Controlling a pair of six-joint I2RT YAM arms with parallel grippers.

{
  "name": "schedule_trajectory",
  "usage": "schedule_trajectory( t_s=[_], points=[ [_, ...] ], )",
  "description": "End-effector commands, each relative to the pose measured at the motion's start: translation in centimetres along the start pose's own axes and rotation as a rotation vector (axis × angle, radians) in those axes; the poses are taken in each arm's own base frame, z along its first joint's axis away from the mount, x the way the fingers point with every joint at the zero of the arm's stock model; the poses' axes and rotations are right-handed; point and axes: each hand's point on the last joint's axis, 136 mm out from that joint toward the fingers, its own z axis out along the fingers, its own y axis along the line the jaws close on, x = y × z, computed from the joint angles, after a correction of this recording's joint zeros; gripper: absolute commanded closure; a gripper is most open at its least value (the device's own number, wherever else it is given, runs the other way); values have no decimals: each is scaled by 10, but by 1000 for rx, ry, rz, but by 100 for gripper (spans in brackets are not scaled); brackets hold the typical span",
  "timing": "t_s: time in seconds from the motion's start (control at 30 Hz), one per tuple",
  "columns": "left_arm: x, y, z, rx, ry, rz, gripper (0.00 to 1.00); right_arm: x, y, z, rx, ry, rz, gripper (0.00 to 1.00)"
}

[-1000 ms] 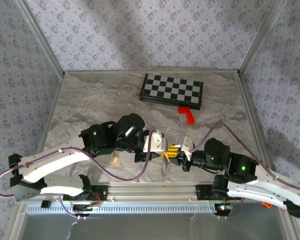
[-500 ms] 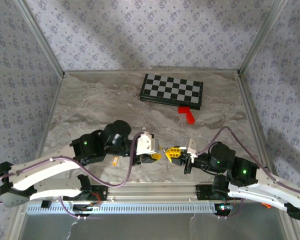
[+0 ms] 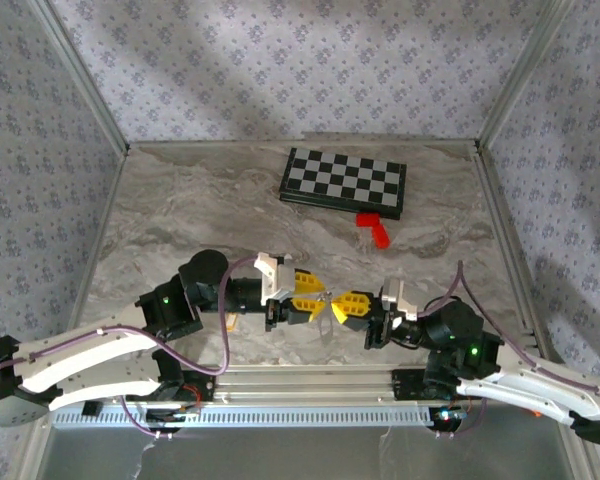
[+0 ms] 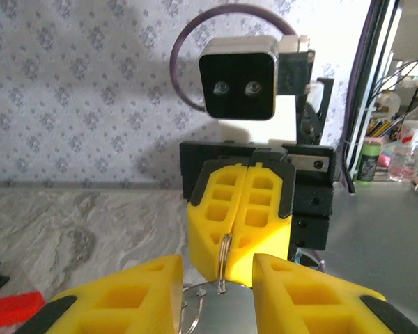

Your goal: Put the keys on the keyring

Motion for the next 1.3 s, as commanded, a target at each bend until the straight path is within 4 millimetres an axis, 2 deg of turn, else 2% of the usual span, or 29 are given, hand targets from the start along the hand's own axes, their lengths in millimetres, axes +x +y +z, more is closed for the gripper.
schedule_trajectory(
  t_s=[0.0, 0.13, 0.37, 0.43, 0.57, 0.77, 0.87, 0.97, 1.1, 1.27],
  points=[
    [-20, -9, 2, 50, -71, 12, 69, -28, 6, -2, -31, -126, 3, 100],
    [-14, -9, 7, 55, -53, 4, 72, -30, 8, -2, -44, -136, 3, 100],
    [-16, -9, 11, 63, -50, 12, 78, -27, 8, -1, -47, -135, 5, 100],
    [-16, -9, 12, 66, -49, 12, 83, -26, 8, -1, -44, -130, 6, 100],
    [-16, -9, 11, 66, -43, 12, 100, -25, 7, -1, -43, -124, 5, 100],
    [-11, -6, 8, 39, 23, 37, 100, -19, 2, 0, -7, -48, -2, 100],
    [-2, 0, 5, 3, 117, 76, 100, -15, -2, -2, 23, 63, -17, 86],
    [13, 6, 1, -17, 233, 121, 100, -9, -10, -8, 78, 153, -31, 76],
    [31, 10, 1, -14, 371, 128, 100, 1, -16, -14, 113, 247, -48, 70],
    [37, 10, 3, 8, 429, 124, 100, 16, -16, -15, 110, 362, -81, 67]
  ],
)
